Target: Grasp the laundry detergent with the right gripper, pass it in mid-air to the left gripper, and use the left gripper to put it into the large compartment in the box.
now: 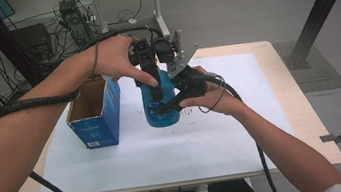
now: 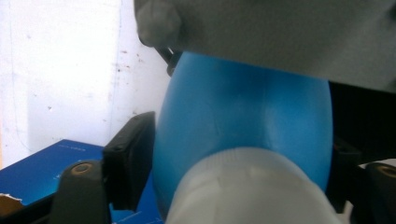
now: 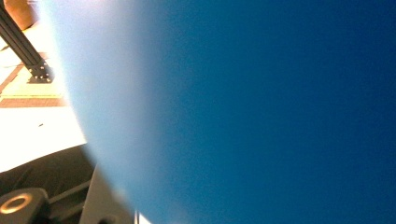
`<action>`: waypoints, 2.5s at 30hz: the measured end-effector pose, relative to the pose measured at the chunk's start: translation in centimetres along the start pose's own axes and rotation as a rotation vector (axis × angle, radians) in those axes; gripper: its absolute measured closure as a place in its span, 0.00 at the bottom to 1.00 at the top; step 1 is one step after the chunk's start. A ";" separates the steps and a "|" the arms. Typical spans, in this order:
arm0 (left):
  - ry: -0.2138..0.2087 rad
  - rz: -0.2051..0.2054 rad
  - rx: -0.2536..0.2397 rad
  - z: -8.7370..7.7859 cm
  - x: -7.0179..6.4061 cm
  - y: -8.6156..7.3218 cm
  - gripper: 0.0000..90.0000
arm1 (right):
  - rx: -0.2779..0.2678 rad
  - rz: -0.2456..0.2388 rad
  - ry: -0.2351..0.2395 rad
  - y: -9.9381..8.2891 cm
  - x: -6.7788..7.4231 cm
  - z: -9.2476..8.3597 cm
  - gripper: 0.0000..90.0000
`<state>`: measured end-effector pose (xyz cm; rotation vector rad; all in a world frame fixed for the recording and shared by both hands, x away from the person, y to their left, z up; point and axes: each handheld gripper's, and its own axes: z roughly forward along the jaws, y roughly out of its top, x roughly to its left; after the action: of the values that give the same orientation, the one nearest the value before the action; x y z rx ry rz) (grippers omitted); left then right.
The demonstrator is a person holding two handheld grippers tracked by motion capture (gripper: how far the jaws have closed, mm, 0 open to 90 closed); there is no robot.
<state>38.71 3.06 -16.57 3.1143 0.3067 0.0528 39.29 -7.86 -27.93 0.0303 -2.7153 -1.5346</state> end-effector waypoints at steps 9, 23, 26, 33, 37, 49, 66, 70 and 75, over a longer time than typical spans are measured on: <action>-0.009 0.008 0.006 0.1 -0.1 0.0 0.41 | 0.006 0.003 0.001 -0.1 0.0 0.1 0.49; -0.011 0.000 0.012 0.3 -0.1 0.1 0.41 | 0.008 0.000 0.003 -0.3 0.0 0.2 0.49; -0.006 0.004 0.017 0.3 -0.2 0.2 0.41 | 0.009 0.002 0.001 -0.3 0.0 0.1 0.49; -0.002 0.009 0.013 0.3 -0.2 0.3 0.41 | 0.002 -0.003 -0.003 -0.4 0.0 0.1 0.49; -0.004 0.010 0.024 0.3 -0.3 0.4 0.41 | -0.003 -0.002 0.000 -0.5 0.0 0.1 0.48; -0.017 0.007 0.043 0.8 -0.2 0.3 0.41 | 0.002 -0.005 0.005 -0.8 0.1 0.5 0.48; -0.025 0.001 0.045 1.0 -0.3 0.3 0.42 | -0.010 0.013 0.018 -1.1 0.2 0.8 0.48; -0.025 -0.001 0.043 0.9 -0.3 0.3 0.42 | -0.015 0.012 0.018 -1.1 0.2 0.7 0.48; -0.029 -0.005 0.042 0.9 -0.3 0.2 0.42 | -0.017 0.012 0.023 -1.1 0.3 0.8 0.48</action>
<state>38.45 2.77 -17.49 3.1523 0.3196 0.0014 39.03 -7.78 -29.27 0.0304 -2.6796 -1.5442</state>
